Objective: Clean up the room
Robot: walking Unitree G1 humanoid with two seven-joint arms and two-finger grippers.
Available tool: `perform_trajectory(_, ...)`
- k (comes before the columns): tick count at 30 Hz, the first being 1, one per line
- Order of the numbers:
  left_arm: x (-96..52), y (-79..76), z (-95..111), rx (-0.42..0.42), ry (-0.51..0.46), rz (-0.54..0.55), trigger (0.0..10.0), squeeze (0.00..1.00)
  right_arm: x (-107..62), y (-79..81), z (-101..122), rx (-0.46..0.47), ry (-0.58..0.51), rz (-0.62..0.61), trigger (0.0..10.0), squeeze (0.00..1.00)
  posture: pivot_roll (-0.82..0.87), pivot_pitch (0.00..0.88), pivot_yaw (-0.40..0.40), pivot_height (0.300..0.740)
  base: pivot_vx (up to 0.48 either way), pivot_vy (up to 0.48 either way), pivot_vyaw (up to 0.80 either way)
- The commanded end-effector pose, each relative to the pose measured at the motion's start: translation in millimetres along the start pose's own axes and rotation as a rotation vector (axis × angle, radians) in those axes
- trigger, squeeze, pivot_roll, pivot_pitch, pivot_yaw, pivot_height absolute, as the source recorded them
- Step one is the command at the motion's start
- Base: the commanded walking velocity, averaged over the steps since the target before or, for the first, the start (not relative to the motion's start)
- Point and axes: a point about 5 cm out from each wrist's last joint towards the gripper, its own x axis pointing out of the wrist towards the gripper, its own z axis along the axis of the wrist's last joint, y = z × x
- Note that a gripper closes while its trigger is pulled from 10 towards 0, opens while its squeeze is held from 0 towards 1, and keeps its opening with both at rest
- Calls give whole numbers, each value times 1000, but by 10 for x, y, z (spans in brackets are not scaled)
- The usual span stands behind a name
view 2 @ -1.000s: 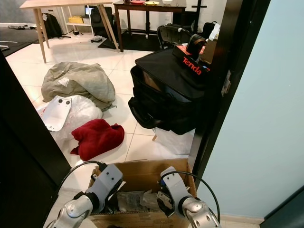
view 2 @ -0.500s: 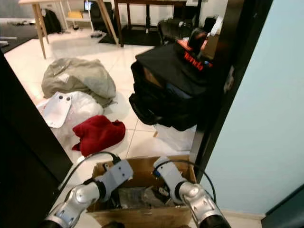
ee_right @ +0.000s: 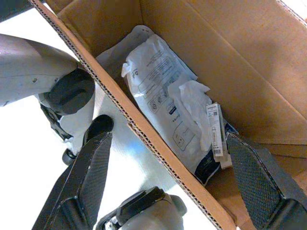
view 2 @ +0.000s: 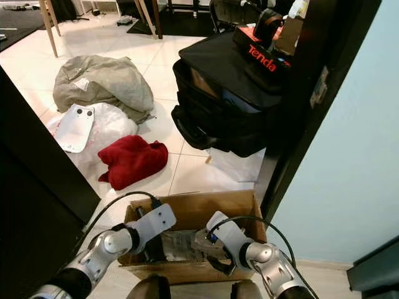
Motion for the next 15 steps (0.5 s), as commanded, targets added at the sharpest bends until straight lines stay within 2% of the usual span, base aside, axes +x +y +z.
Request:
perform_trajectory(1, 11, -51, -39, -10, 15, -5, 10000, 0, -1, 74, -33, -7, -1, 29, 10000, 0, -36, 229, 26, 627, 0, 0, 0)
perform_trajectory(15, 107, -60, 27, -70, -7, 16, 10000, 0, -55, 84, 56, -3, -71, 48, 10000, 0, -48, 214, 33, 627, 0, 0, 0)
